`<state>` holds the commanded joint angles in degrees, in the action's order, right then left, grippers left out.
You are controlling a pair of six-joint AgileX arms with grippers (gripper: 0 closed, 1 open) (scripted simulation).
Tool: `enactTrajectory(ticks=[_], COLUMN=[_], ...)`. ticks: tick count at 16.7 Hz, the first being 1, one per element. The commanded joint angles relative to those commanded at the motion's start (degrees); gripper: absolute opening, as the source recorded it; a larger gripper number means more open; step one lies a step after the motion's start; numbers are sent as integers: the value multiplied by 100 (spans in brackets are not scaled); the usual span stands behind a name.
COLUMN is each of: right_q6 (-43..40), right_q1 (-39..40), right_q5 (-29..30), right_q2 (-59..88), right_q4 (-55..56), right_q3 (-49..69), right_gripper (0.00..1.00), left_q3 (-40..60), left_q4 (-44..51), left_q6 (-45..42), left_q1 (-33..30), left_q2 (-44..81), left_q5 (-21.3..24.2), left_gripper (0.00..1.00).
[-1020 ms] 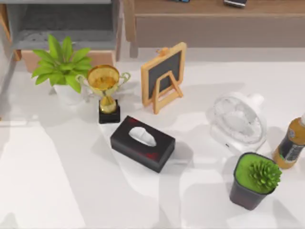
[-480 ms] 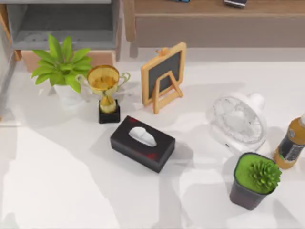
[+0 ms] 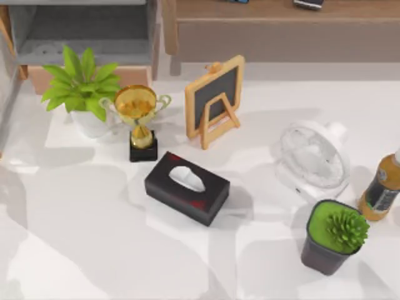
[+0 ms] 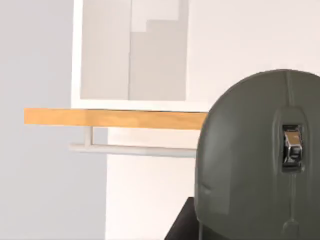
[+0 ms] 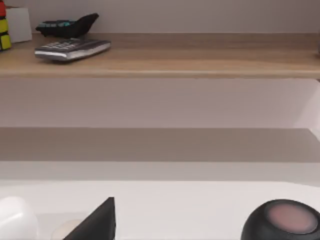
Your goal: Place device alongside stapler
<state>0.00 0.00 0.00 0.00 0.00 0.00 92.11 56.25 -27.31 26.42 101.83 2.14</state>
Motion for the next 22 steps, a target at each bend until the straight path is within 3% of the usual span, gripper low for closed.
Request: enactTrajectory(ticks=[12,22], right_q6=[0,0], right_q1=[0,0], right_q5=[0,0], right_q2=[0,0], right_q4=[0,0], right_q3=[0,0], right_gripper=[100,100], left_q3=[-3375,-3673], left_q4=[-1005,-1103], left_q6=[-471,-522], left_q1=[375,370], left_q2=[-699,-684], left_q5=[44,66], left_gripper=[0,0])
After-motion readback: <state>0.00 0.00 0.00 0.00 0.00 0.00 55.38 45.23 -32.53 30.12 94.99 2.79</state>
